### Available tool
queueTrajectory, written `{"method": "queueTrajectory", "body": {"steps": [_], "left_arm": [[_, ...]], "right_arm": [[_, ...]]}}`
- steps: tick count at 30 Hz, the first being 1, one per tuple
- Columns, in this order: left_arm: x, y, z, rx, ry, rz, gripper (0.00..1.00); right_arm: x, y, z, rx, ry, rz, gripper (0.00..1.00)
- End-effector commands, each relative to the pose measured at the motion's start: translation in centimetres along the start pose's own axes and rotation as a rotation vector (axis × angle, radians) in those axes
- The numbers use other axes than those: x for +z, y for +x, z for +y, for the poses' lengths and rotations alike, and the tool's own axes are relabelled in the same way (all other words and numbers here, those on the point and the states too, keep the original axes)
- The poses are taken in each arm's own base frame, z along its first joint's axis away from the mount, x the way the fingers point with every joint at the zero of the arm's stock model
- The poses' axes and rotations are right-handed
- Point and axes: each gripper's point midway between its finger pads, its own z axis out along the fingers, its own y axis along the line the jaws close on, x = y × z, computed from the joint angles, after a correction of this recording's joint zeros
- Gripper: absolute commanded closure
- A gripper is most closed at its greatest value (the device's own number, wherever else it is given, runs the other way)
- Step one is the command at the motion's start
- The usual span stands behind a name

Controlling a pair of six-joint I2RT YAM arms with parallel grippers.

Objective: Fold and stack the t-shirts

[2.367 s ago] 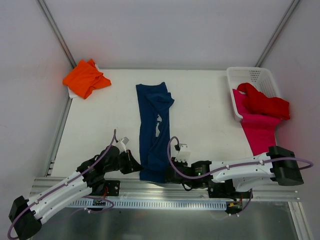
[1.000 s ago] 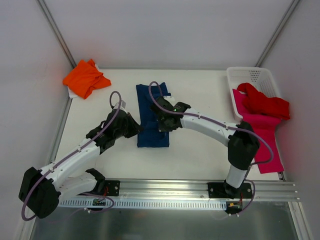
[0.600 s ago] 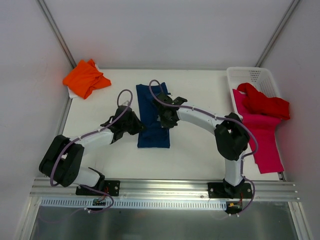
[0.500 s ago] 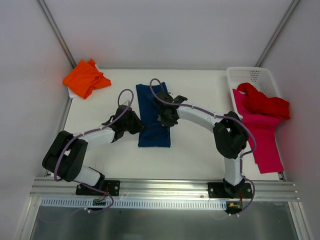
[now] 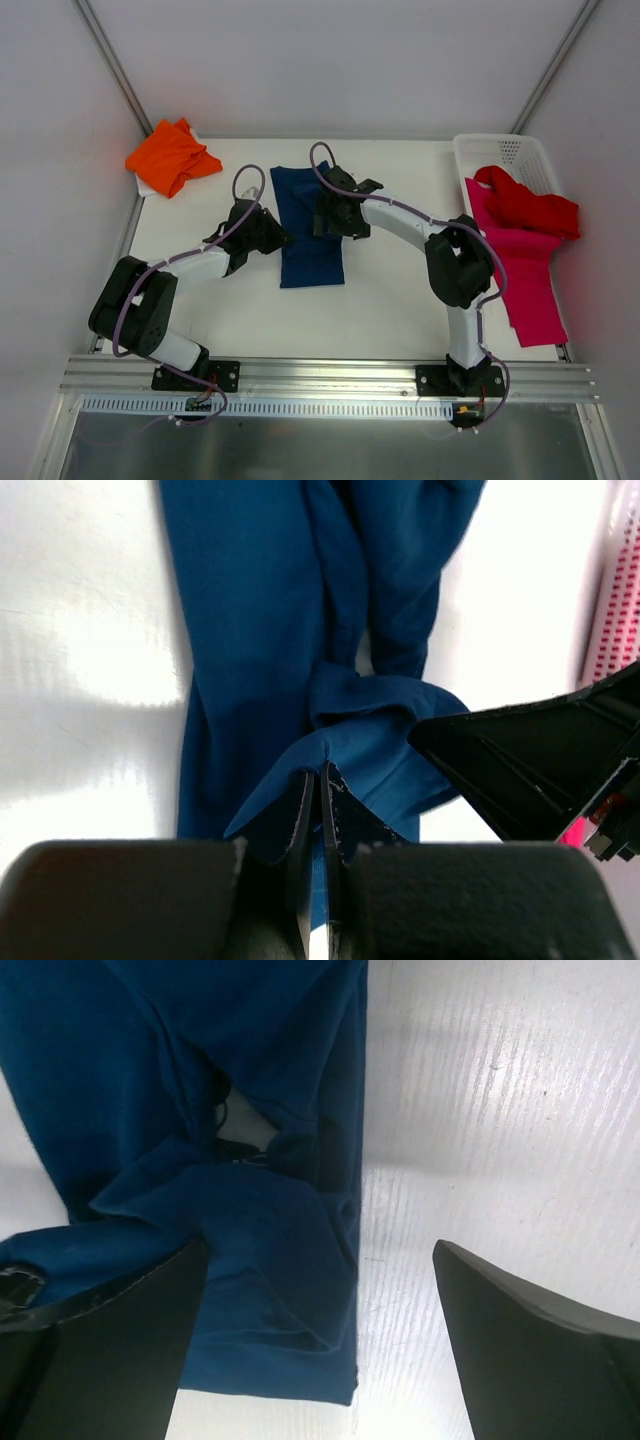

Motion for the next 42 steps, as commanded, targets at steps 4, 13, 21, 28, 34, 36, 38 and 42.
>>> {"method": "queueTrajectory", "body": {"steps": [4, 13, 21, 28, 34, 36, 38, 42], "left_arm": [[0.3, -2.5, 2.1, 0.001, -0.093, -0.133, 0.33], [-1.8, -5.3, 1.3, 0.029, -0.122, -0.233, 0.01], [-7.7, -5.5, -0.5, 0.075, -0.042, -0.29, 0.01], [-12.7, -4.2, 1.3, 0.145, -0.034, -0.364, 0.01], [-14.5, -1.9, 4.1, 0.177, -0.055, -0.371, 0.01], [-14.5, -1.1, 5.3, 0.188, -0.083, -0.36, 0.01], [-14.7, -0.4, 6.3, 0.196, -0.1, -0.35, 0.01], [-15.4, 0.2, 7.2, 0.201, -0.106, -0.365, 0.01]], "right_arm": [[-1.1, -1.6, -0.3, 0.001, 0.016, -0.065, 0.0], [-9.0, -1.4, -2.9, 0.022, 0.065, -0.234, 0.0], [-14.7, -0.3, 1.6, -0.005, -0.165, -0.335, 0.22], [-8.5, 4.5, 5.7, -0.014, -0.268, -0.15, 1.0], [-2.9, 7.5, 7.3, -0.02, -0.228, -0.05, 1.0], [-1.8, 8.0, 7.4, -0.02, -0.217, -0.04, 1.0], [-1.2, 8.2, 7.5, -0.016, -0.213, -0.036, 1.0], [-0.7, 8.3, 7.6, -0.01, -0.207, -0.035, 1.0]]}}
